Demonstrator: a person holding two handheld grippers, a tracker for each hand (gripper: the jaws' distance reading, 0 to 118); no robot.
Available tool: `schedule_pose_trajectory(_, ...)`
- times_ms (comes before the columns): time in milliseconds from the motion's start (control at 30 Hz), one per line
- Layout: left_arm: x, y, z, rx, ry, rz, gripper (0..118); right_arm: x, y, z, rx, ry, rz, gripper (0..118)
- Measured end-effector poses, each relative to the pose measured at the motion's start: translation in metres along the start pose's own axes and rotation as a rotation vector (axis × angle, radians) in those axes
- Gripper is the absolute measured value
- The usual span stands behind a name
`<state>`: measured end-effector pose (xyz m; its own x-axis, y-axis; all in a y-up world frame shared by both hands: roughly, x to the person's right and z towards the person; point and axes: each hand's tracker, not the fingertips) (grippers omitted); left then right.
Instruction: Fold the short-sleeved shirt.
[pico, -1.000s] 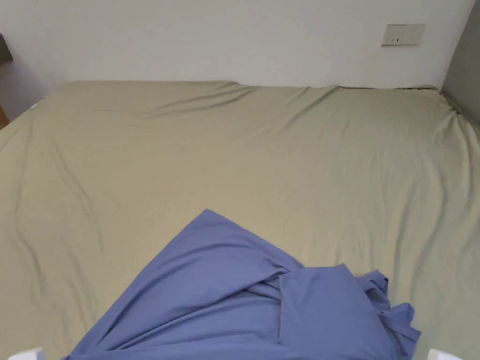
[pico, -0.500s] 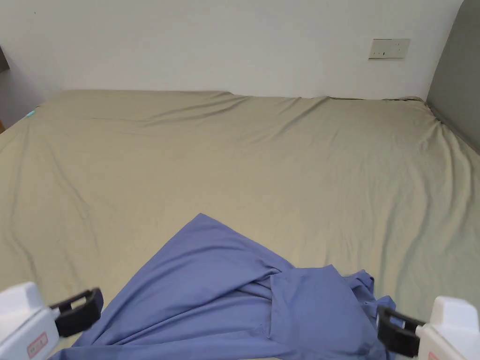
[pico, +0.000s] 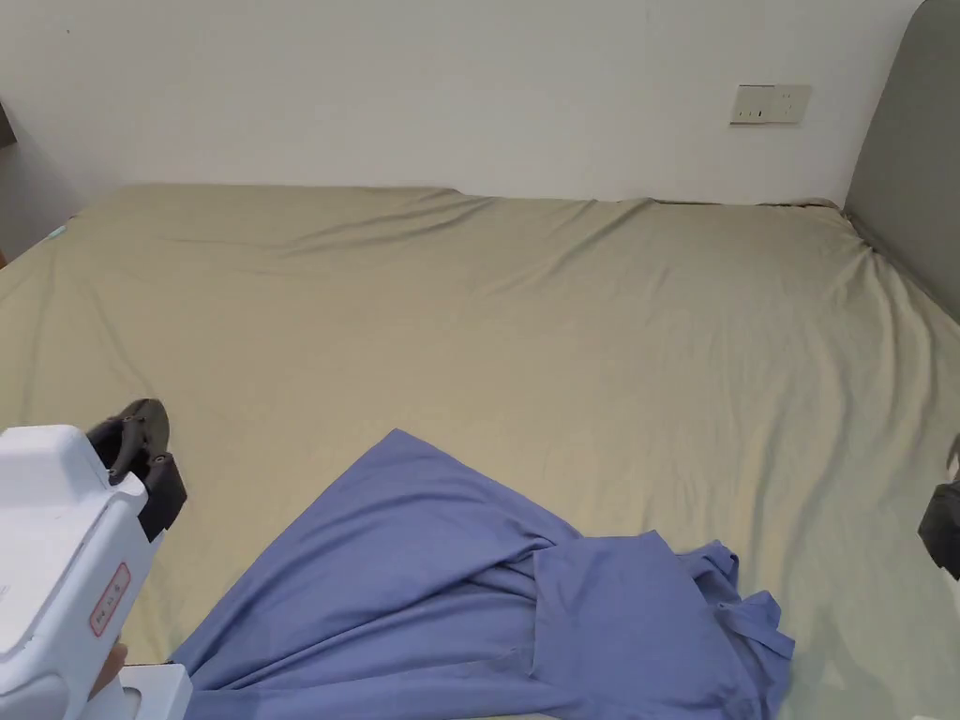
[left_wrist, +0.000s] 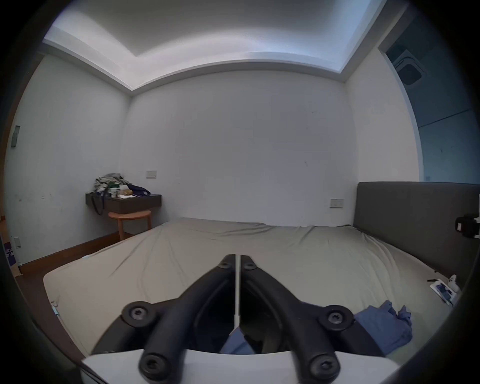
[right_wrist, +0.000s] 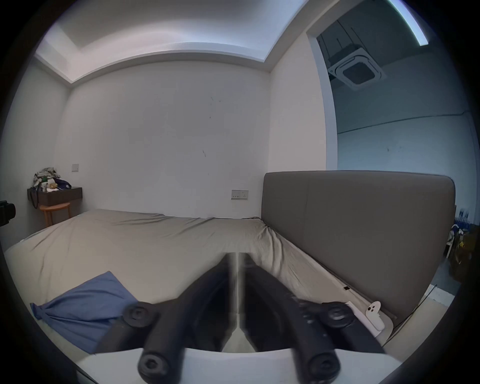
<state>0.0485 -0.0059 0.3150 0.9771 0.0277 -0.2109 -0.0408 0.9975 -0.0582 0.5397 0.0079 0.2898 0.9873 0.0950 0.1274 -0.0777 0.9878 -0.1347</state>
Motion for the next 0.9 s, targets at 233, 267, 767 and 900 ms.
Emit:
schedule_pose_trajectory(233,-0.001,-0.008,-0.013,-0.092,-0.018,-0.025,0,0.001,-0.004,-0.005,-0.025,0.017,0.004,1)
schedule_pose_trajectory(267,-0.002,-0.007,-0.017,-0.103,-0.023,-0.017,0,0.003,-0.010,-0.012,-0.028,0.022,-0.002,1)
schedule_pose_trajectory(767,0.058,-0.015,-0.268,-0.570,-0.271,-0.004,9,-0.014,-0.026,-0.101,-0.108,0.033,0.003,2)
schedule_pose_trajectory(900,0.087,-0.050,-0.342,-0.712,-0.283,-0.015,112,-0.016,-0.035,-0.131,-0.146,0.018,0.002,2)
